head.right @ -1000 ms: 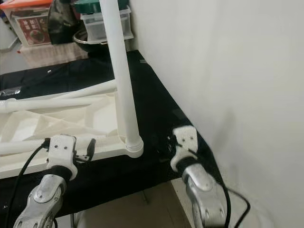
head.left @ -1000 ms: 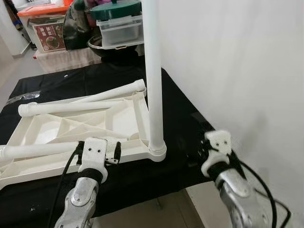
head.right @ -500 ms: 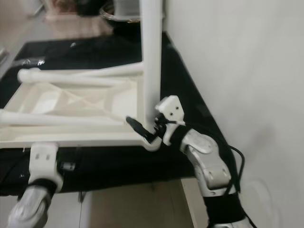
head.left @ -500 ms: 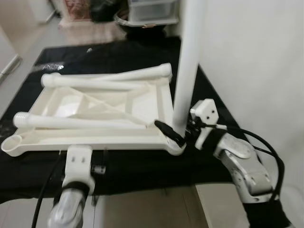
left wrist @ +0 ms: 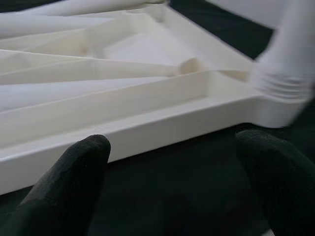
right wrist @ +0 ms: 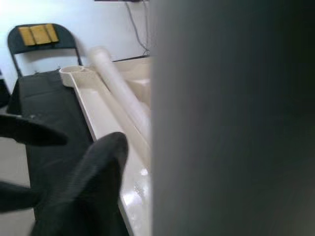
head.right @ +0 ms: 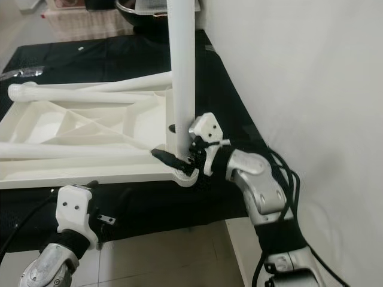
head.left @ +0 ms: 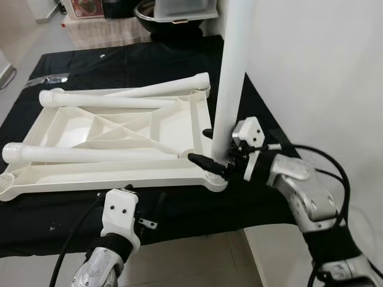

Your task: Building children table

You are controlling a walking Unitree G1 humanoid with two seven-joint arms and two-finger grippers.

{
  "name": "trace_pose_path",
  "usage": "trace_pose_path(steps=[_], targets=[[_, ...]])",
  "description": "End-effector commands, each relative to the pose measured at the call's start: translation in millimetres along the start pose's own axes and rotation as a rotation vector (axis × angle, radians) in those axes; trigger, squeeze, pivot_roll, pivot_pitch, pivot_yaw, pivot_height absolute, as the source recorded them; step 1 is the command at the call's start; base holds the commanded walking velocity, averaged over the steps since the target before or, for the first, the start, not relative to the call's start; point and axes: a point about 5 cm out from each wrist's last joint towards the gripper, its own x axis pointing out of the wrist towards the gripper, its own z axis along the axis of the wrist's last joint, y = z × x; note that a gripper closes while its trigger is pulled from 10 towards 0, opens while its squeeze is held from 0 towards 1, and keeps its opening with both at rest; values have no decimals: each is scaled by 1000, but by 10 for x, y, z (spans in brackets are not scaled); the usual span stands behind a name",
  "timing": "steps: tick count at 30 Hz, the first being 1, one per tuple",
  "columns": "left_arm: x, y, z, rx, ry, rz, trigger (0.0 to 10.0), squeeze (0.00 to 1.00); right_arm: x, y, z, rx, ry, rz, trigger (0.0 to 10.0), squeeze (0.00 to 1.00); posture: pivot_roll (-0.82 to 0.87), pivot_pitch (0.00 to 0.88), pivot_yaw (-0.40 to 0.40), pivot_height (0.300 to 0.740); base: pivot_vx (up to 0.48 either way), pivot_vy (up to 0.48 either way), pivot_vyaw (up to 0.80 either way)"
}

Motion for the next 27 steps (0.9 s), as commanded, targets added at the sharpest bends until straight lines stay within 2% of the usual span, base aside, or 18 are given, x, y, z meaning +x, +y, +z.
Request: trace_pose_path(steps=[1,8,10,11,12,14,15,16,17,18,20,22,27], targets=[[-40,-32,40,0,-25,-41,10000,0,-30,-4,-19,7,12,53,0,0,0,170,-42,740,0,0,0],[-41,-63,45,11,-31,-69,10000,0,-158,-65,4,44,17,34,0,0,-16,175,-42,740,0,0,0],[-58,-90,56,30,-39,-91,10000,0,-255,47,-80,143,3,-37,0,0,-23,177,-40,740,0,0,0],[-58,-90,56,30,-39,-91,10000,0,-255,47,-80,143,3,-37,0,0,-23,177,-40,740,0,0,0],[-76,-94,60,38,-40,-103,10000,0,-279,193,-206,187,32,-127,0,0,-29,178,-41,740,0,0,0],[-94,-84,58,48,-39,-107,10000,0,-239,318,-454,259,154,-376,0,0,-29,179,-36,740,0,0,0],[-100,-75,55,51,-39,-108,10000,0,-275,371,-598,278,256,-632,0,0,-33,179,-31,740,0,0,0],[-100,-75,55,51,-39,-108,10000,0,-275,371,-598,278,256,-632,0,0,-33,179,-31,740,0,0,0],[-104,-69,53,52,-39,-109,10000,0,-331,413,-682,284,331,-813,0,0,-33,179,-31,740,0,0,0],[-86,-58,49,53,-39,-109,10000,0,-361,559,-648,256,347,-956,0,0,-34,177,-22,740,0,0,0],[-86,-58,49,53,-39,-109,10000,0,-361,559,-648,256,347,-956,0,0,-34,177,-22,740,0,0,0],[-56,-51,27,54,-37,-115,10000,0,-250,599,-594,251,298,-944,0,0,-49,165,-6,740,0,0,0],[4,-55,0,54,-35,-141,10000,0,-68,495,-527,253,262,-945,0,0,-47,144,11,740,0,0,0]])
